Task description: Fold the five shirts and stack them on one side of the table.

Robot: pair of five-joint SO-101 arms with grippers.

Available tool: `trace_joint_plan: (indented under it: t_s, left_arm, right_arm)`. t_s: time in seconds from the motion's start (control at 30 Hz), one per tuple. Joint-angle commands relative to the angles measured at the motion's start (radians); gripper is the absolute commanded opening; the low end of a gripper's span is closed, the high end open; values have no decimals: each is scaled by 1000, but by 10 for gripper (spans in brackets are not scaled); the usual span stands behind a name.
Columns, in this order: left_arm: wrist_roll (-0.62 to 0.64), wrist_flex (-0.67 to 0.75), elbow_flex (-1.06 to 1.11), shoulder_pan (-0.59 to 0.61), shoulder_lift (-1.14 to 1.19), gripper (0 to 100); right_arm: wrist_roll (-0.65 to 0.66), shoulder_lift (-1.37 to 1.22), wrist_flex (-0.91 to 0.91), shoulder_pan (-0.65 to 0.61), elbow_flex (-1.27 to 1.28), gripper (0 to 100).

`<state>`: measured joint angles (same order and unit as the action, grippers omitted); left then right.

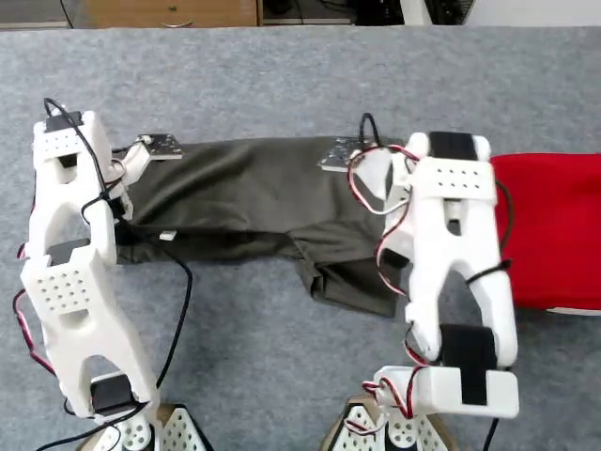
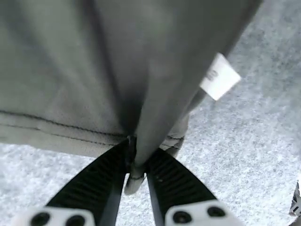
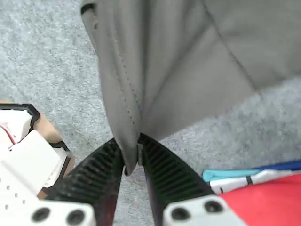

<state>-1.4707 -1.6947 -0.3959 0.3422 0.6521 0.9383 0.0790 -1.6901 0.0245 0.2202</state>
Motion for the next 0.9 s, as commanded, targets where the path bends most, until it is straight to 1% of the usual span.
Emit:
trace_joint_plan:
  t_s: [0.0, 0.33, 0.5, 0.6, 0.77, 0.87]
  left_arm:
    - [14, 12, 15, 20, -62, 60]
    - [14, 14, 29, 20, -64, 73]
    - [26, 8, 21, 28, -73, 164]
    - [54, 8, 0, 29, -74, 176]
    - [55, 6, -34, 35, -74, 185]
    - [55, -64, -101, 37, -76, 184]
  right_arm:
    - [-9, 47, 8, 47, 7, 2]
    - [18, 56, -2, 65, 64, 9]
    - [14, 58, -64, 67, 31, 123]
    - [20, 58, -97, 65, -12, 133]
    - [20, 96, -97, 62, -30, 177]
    - [20, 160, -97, 61, -30, 186]
